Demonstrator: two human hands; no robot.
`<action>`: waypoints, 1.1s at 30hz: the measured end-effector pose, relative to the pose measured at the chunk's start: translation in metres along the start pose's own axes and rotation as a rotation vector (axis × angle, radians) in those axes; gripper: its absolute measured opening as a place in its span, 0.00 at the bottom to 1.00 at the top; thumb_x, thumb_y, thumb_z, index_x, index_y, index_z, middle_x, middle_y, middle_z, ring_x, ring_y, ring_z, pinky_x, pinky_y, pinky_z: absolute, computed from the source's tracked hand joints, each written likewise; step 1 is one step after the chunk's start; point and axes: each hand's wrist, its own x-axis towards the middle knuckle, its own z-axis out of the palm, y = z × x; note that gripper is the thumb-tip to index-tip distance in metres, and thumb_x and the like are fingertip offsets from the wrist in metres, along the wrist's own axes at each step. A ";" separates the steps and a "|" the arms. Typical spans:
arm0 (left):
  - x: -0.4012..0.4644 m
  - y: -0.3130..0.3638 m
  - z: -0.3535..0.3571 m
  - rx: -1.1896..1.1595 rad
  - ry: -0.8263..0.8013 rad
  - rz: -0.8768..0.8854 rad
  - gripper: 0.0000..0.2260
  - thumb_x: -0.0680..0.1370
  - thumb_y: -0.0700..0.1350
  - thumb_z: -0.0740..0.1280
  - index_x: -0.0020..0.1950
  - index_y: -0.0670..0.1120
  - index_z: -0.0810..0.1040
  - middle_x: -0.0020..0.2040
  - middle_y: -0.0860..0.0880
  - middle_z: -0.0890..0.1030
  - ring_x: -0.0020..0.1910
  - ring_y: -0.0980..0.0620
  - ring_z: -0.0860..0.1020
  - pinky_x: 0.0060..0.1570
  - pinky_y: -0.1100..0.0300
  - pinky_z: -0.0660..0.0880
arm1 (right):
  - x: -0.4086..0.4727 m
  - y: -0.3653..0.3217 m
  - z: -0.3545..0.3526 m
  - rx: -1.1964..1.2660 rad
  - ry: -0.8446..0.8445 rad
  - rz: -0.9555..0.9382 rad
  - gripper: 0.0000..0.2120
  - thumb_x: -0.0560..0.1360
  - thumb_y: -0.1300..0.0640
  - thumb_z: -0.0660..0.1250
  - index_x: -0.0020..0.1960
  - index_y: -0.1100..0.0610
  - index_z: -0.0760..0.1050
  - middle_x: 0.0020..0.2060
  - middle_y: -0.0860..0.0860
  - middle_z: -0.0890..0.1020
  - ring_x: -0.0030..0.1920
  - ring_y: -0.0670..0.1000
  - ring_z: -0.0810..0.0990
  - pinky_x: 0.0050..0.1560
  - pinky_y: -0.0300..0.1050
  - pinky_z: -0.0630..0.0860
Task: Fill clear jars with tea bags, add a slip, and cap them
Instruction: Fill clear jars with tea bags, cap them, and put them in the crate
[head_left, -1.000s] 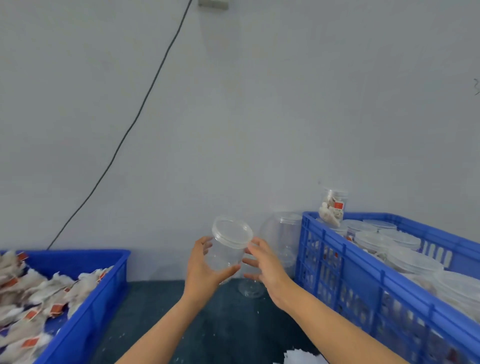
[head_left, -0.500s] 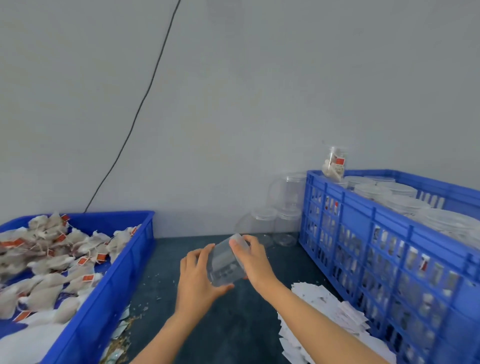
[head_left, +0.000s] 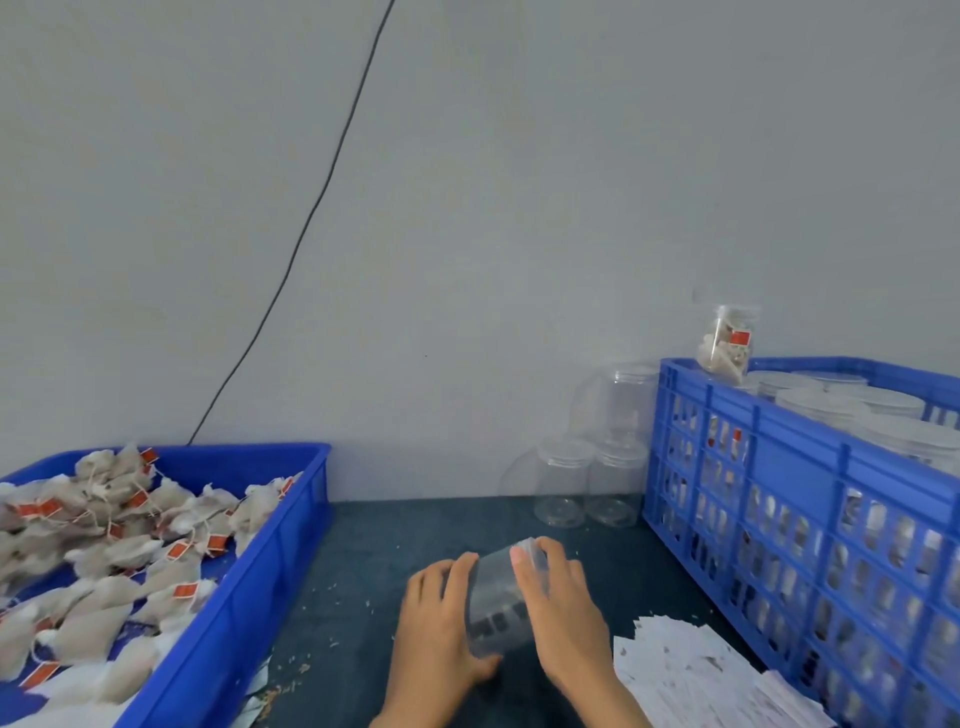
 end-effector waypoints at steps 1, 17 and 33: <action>0.001 -0.001 0.000 -0.007 -0.004 -0.009 0.41 0.66 0.61 0.69 0.74 0.57 0.53 0.67 0.59 0.61 0.65 0.60 0.59 0.62 0.73 0.57 | 0.003 -0.002 -0.001 0.001 0.001 -0.022 0.18 0.76 0.31 0.48 0.61 0.36 0.61 0.55 0.43 0.69 0.52 0.49 0.76 0.50 0.46 0.69; -0.005 -0.008 -0.001 -0.090 0.149 0.074 0.36 0.59 0.58 0.70 0.66 0.52 0.73 0.55 0.58 0.75 0.53 0.53 0.71 0.50 0.63 0.72 | -0.001 0.011 0.000 0.107 0.067 -0.256 0.18 0.71 0.31 0.50 0.48 0.42 0.67 0.43 0.47 0.72 0.42 0.41 0.75 0.41 0.38 0.71; -0.021 -0.021 -0.004 -0.394 0.146 -0.034 0.38 0.56 0.58 0.80 0.59 0.69 0.61 0.56 0.71 0.71 0.56 0.65 0.71 0.49 0.76 0.67 | -0.024 0.006 -0.008 -0.157 0.016 -0.827 0.28 0.75 0.54 0.53 0.76 0.45 0.58 0.74 0.45 0.59 0.74 0.48 0.58 0.72 0.46 0.59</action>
